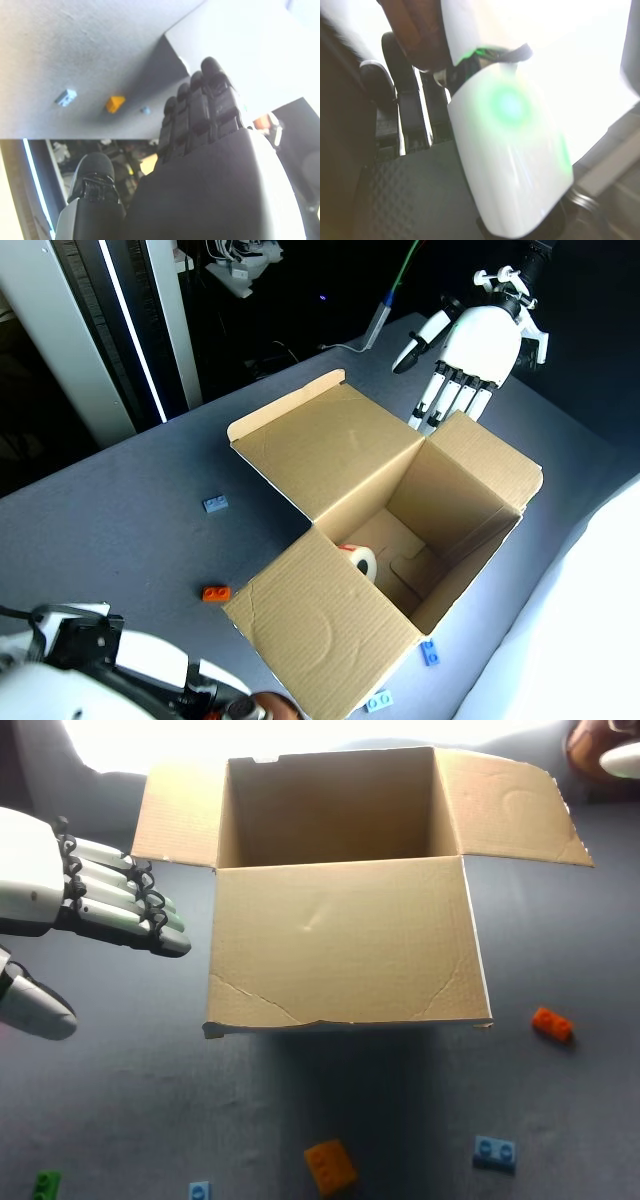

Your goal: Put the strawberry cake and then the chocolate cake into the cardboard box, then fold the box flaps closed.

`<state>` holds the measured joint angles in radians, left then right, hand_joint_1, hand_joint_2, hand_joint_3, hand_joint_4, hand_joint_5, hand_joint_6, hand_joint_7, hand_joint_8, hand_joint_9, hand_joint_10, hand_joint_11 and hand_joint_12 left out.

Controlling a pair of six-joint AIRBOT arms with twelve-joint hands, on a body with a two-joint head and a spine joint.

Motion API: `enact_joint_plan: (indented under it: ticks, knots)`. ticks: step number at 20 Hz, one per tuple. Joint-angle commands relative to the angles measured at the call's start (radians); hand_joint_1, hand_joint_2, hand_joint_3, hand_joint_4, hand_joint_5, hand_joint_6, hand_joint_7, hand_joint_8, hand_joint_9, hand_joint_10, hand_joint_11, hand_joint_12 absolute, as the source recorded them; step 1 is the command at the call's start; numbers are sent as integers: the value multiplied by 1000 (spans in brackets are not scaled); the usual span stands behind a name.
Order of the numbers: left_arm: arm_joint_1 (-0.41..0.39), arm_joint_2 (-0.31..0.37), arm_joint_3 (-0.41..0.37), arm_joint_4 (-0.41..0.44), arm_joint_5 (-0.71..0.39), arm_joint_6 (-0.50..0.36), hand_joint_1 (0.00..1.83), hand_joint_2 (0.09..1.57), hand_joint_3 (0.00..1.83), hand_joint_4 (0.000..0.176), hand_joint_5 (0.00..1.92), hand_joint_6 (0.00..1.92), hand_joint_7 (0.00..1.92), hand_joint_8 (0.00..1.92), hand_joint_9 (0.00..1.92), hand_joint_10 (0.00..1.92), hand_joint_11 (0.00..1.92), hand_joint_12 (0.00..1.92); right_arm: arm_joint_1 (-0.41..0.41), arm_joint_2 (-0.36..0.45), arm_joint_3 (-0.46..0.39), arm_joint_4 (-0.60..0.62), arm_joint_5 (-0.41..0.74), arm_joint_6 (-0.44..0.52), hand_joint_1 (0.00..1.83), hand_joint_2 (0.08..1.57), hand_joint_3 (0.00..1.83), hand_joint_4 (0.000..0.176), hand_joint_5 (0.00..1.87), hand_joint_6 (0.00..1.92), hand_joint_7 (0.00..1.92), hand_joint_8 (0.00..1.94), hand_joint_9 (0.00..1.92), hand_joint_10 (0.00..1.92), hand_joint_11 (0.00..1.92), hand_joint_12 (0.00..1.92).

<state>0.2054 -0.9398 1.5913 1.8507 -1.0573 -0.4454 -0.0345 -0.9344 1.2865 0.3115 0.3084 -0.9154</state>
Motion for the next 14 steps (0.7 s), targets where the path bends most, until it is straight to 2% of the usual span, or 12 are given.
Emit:
enact_joint_plan:
  ticks: [1, 3, 5, 8, 12, 14]
  knots:
    - [-7, 3, 4, -78, -1, 0, 0, 1233, 0, 0, 126, 6, 169, 3, 160, 4, 0, 555, 26, 15, -12, -50, 136, 12, 1192, 1195, 0, 0, 921, 1044, 748, 1420, 500, 1348, 242, 1826]
    - [-5, -2, 5, -78, 7, 2, 0, 1230, 0, 0, 131, 7, 178, 5, 164, 5, 0, 557, 41, 14, -39, -164, 186, 45, 1191, 1197, 0, 0, 921, 1057, 737, 1424, 480, 1374, 245, 1850]
    - [-1, -3, 5, -78, 15, 3, 0, 1243, 1, 0, 145, 9, 179, 3, 170, 5, 0, 576, 49, -6, -59, -259, 225, 79, 1178, 1211, 1, 0, 873, 1099, 740, 1443, 514, 1319, 257, 1821]
    - [2, -7, 5, -78, 30, 4, 26, 1252, 2, 0, 153, 5, 191, 2, 179, 5, 0, 600, 52, -54, -62, -308, 236, 80, 1181, 1208, 0, 0, 886, 1088, 741, 1433, 523, 1302, 268, 1815]
    - [8, -14, 7, -77, 61, 10, 0, 1252, 0, 0, 135, 0, 182, 0, 180, 3, 0, 659, 47, -127, -60, -423, 298, 107, 1213, 1169, 0, 0, 998, 911, 775, 1383, 539, 1327, 215, 1841]
    - [8, -15, 8, -76, 70, 10, 0, 1264, 3, 0, 160, 7, 166, 0, 166, 0, 0, 620, 41, -170, -52, -440, 313, 105, 1215, 1171, 0, 0, 1005, 898, 755, 1406, 504, 1344, 154, 1868]
